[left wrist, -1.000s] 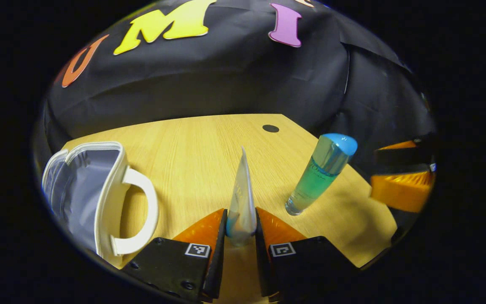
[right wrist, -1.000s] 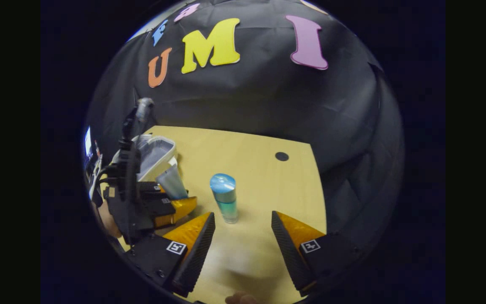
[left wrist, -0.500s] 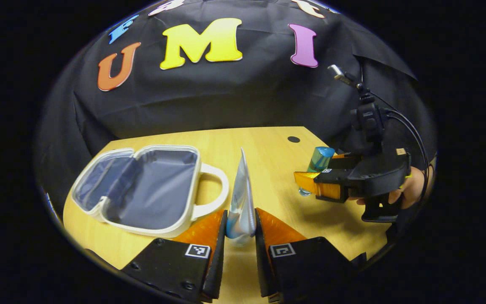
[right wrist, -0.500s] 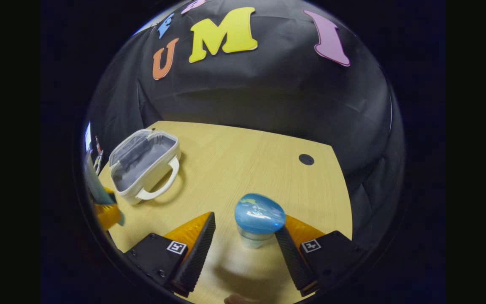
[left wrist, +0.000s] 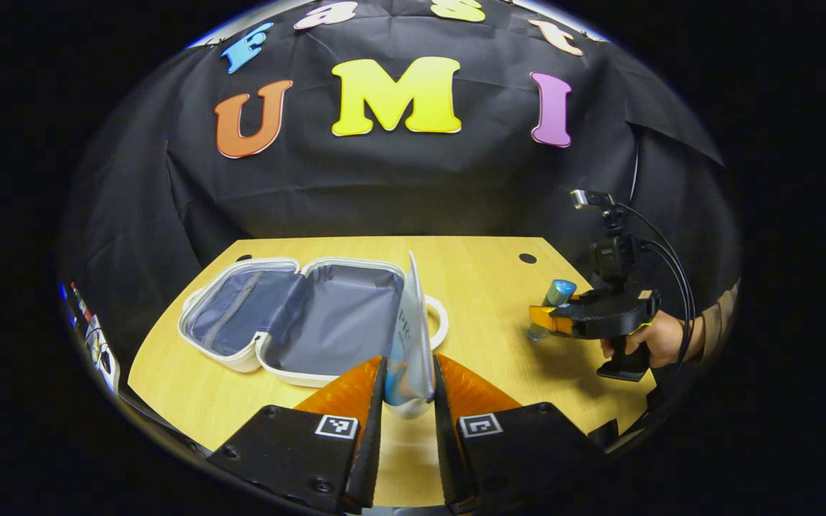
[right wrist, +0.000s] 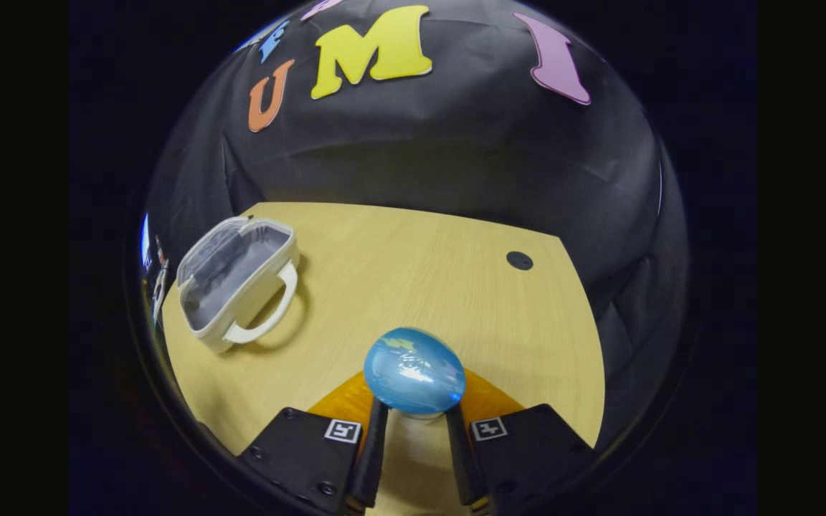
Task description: First open the suitcase, pack the skin care products into it, and then close the suitcase.
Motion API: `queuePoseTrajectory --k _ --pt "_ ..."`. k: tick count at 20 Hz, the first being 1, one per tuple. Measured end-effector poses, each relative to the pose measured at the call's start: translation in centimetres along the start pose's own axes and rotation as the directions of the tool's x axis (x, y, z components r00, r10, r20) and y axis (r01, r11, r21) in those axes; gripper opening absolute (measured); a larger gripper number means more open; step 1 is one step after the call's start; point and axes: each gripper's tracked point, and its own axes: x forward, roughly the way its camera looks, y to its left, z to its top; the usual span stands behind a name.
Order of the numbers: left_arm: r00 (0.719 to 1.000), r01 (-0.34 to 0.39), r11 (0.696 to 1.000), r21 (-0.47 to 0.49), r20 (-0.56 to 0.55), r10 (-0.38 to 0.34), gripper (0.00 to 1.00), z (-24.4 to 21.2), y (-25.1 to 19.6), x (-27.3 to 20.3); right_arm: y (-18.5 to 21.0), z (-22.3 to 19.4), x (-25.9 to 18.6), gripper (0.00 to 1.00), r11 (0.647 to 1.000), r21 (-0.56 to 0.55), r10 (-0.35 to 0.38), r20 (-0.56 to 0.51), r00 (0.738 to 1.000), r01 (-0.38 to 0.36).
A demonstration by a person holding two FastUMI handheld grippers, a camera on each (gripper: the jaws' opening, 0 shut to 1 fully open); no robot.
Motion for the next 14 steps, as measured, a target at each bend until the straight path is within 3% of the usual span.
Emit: queuePoseTrajectory --k 5,7,10,12,13,14 --pt "1.0 -0.019 1.0 -0.006 0.009 0.019 0.37 1.2 5.6 1.4 2.2 0.3 -3.6 0.39 1.0 0.012 0.001 0.031 1.0 -0.001" --pt "1.0 -0.023 1.0 0.004 0.014 0.023 0.42 2.0 8.7 2.6 3.3 1.0 -5.5 0.36 1.0 0.028 0.009 0.053 0.999 -0.011" --pt "1.0 -0.025 1.0 0.011 0.014 0.025 0.37 2.7 12.2 5.6 4.6 2.3 -8.2 0.39 0.998 0.063 0.016 0.086 0.996 -0.022" --pt "1.0 -0.024 1.0 0.018 0.0 0.024 0.37 2.6 14.4 8.2 5.0 3.0 -9.9 0.36 0.995 0.097 0.007 0.099 0.995 -0.016" --pt "0.999 -0.025 1.0 0.018 -0.019 0.026 0.42 2.3 15.1 9.3 5.0 3.1 -10.7 0.38 0.994 0.109 -0.008 0.104 0.995 -0.004" --pt "0.999 -0.02 1.0 0.015 -0.05 0.021 0.37 1.7 15.7 10.5 4.9 3.3 -11.4 0.39 0.993 0.12 -0.025 0.109 0.994 0.012"
